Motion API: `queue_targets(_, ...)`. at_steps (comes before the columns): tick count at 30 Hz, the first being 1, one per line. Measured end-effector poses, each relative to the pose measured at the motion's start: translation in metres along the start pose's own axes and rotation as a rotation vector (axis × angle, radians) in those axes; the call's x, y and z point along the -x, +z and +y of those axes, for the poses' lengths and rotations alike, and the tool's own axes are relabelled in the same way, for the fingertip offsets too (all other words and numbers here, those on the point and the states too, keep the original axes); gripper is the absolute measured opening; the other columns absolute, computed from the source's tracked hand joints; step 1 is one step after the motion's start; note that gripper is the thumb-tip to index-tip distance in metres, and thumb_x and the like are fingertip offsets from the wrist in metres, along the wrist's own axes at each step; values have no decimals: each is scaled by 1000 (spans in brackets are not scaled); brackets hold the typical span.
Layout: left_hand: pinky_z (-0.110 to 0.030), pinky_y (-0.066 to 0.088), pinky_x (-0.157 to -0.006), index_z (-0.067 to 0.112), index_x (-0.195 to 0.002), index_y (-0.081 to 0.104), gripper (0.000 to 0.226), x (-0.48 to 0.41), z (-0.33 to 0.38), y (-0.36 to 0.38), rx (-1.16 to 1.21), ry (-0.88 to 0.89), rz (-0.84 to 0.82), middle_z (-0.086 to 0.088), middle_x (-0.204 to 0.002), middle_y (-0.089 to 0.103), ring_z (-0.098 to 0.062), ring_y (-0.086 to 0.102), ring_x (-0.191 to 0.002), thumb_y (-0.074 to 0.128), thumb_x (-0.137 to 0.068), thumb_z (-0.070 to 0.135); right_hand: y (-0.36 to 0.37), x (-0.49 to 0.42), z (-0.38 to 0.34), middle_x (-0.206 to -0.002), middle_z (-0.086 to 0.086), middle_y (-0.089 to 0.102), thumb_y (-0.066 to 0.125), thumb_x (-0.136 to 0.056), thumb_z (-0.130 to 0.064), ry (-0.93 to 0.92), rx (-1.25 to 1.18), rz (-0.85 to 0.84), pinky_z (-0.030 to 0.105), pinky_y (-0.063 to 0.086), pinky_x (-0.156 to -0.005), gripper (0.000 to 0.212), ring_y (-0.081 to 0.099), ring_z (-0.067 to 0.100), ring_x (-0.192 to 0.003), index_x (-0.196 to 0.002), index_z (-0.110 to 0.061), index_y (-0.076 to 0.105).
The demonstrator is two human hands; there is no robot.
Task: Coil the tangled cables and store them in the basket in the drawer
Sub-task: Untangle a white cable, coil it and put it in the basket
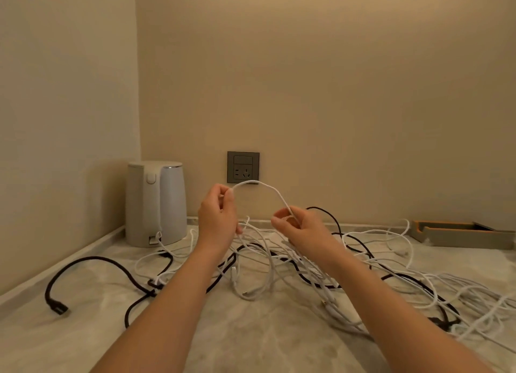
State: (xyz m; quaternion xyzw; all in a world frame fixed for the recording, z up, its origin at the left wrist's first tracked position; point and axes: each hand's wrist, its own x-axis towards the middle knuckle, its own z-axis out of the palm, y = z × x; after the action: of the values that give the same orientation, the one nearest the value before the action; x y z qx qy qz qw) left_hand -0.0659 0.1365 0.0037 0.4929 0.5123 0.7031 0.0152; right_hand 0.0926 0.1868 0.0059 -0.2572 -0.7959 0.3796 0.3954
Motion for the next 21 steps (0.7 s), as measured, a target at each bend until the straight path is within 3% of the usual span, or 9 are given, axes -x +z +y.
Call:
queue_targets(5, -19, 26, -36, 11, -79, 42, 27, -4, 17, 4, 465, -298, 47, 1, -58, 32, -7, 28, -38, 34, -104, 18, 15, 4, 3, -67, -4, 46, 70, -83, -33, -41, 140, -140, 16, 36, -57, 22, 42, 3, -55, -101, -20, 67)
queue_targets(9, -16, 28, -35, 12, -78, 43, 29, -2, 22, 5, 732, -458, 37, 2, -57, 30, -4, 28, -37, 34, -104, 20, 21, 6, 1, -66, -8, 49, 67, -86, -29, -38, 268, -225, 12, 34, -53, 11, 40, 2, -55, -85, -19, 67)
queue_targets(12, -17, 38, -41, 12, -77, 44, 30, -1, 22, 3, 906, -517, -55, 3, -54, 37, -5, 38, -40, 39, -102, 28, 20, 6, 1, -66, -10, 51, 61, -91, -25, -89, 341, -213, 18, 39, -60, 14, 44, 4, -60, -76, -26, 61)
queue_targets(14, -23, 47, -56, 11, -81, 49, 34, 1, 19, 2, 879, -486, -179, -1, -60, 49, -10, 51, -53, 39, -99, 38, 18, 5, 1, -69, -6, 55, 57, -93, -21, -98, 281, -130, 25, 43, -67, 14, 48, 8, -65, -80, -22, 62)
queue_targets(16, -28, 50, -70, 8, -87, 54, 42, 6, 14, 5, 694, -432, -319, -6, -73, 61, -16, 61, -70, 36, -96, 45, 14, 4, -1, -73, -3, 59, 54, -95, -19, -86, 148, -20, 24, 47, -69, 14, 53, 8, -68, -84, -18, 63)
queue_targets(21, -25, 48, -77, 9, -92, 61, 32, 11, 7, 17, 348, -374, -533, -5, -86, 66, -16, 64, -86, 40, -100, 32, 1, 1, -4, -62, -7, 54, 50, -96, -13, -66, -181, 197, 20, 43, -62, 20, 50, 5, -60, -78, -15, 58)
